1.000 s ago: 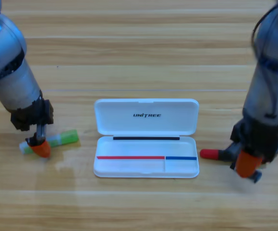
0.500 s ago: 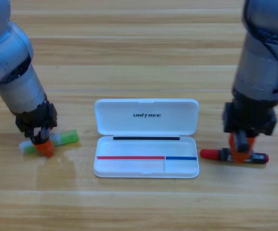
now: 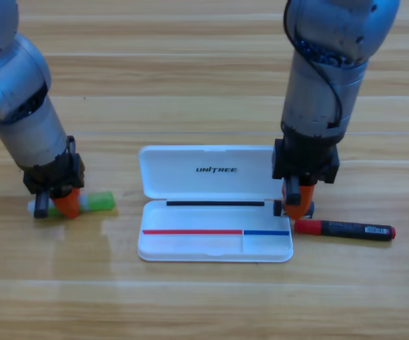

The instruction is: Clean up eraser and pencils

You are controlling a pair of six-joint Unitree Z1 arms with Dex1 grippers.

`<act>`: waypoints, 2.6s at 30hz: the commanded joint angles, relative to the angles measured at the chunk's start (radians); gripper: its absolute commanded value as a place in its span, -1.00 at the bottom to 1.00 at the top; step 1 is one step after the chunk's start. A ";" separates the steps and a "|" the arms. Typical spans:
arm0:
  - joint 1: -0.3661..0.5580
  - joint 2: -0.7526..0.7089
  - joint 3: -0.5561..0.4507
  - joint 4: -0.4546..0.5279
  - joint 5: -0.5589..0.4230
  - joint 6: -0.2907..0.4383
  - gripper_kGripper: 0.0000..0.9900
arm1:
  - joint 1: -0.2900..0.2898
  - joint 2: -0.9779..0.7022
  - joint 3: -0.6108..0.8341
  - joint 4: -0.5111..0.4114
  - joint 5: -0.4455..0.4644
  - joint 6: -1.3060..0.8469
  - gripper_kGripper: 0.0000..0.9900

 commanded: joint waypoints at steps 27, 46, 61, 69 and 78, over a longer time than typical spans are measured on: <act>0.014 -0.135 -0.103 0.222 0.038 0.004 -1.00 | 0.079 0.152 -0.064 0.023 0.027 0.017 -1.00; 0.011 -0.146 -0.143 0.265 0.036 0.005 -1.00 | 0.079 0.155 -0.036 0.025 0.047 0.022 -0.81; 0.008 -0.142 -0.143 0.263 0.034 0.004 -1.00 | 0.069 0.170 -0.044 0.022 0.034 0.020 -0.29; 0.008 -0.142 -0.140 0.263 0.038 0.004 -1.00 | 0.065 0.136 -0.027 0.022 0.031 0.020 0.60; -0.026 -0.172 -0.213 0.345 0.021 -0.018 -1.00 | 0.054 -0.249 0.197 0.029 0.027 0.013 0.72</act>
